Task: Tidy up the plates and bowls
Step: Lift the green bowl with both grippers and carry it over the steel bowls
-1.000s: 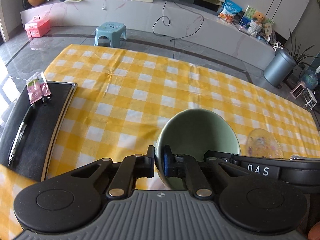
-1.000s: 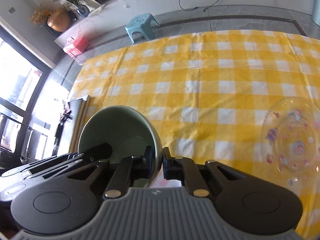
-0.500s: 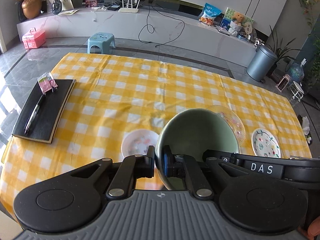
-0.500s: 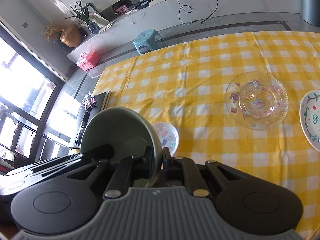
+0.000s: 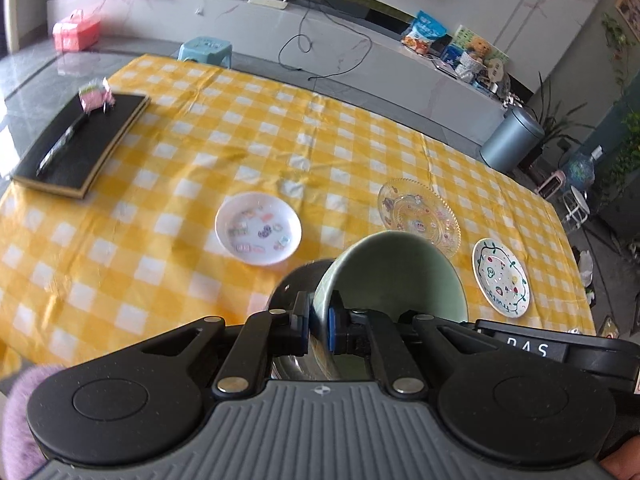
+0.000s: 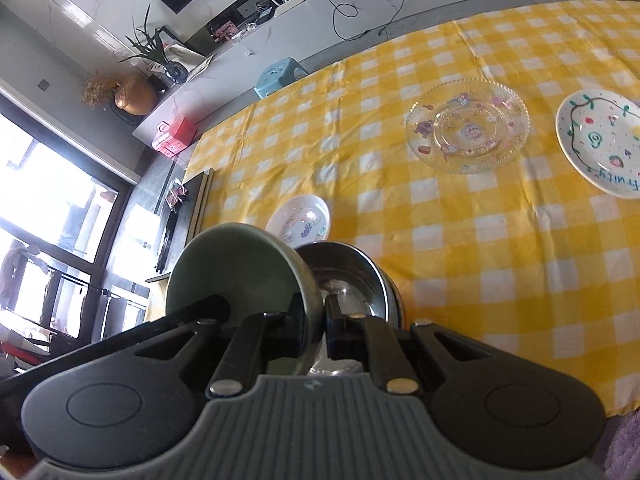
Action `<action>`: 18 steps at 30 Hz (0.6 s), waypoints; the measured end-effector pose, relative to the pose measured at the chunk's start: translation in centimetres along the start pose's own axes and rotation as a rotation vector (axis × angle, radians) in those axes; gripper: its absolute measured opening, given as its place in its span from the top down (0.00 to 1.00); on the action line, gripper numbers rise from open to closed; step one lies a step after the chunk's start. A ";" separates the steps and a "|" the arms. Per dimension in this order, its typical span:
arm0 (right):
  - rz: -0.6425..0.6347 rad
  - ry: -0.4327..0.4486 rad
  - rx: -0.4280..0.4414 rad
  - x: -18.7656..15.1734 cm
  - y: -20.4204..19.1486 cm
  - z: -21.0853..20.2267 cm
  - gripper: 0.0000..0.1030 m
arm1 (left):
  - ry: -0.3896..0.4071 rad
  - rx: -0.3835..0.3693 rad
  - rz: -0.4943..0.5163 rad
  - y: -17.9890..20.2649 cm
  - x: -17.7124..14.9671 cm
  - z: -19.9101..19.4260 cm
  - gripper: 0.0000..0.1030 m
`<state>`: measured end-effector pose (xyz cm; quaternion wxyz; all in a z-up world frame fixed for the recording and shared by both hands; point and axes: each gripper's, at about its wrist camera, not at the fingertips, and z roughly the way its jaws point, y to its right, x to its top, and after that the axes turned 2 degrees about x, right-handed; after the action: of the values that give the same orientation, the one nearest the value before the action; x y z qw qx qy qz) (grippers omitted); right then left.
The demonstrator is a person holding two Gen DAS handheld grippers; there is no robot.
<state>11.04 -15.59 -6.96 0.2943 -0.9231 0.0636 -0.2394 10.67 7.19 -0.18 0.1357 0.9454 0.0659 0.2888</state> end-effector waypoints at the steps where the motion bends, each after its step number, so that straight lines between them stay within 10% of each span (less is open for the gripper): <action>1: 0.005 -0.002 -0.006 -0.1 0.2 0.2 0.92 | 0.000 -0.002 -0.014 -0.2 -0.2 0.3 0.91; 18: -0.086 -0.002 -0.133 -1.2 0.5 2.9 0.95 | -0.019 0.100 0.041 0.5 -1.7 2.6 0.92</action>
<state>11.39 -14.20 -9.81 0.2221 -0.9426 0.0394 -0.2463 10.77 5.77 -2.98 0.0828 0.9549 0.0595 0.2789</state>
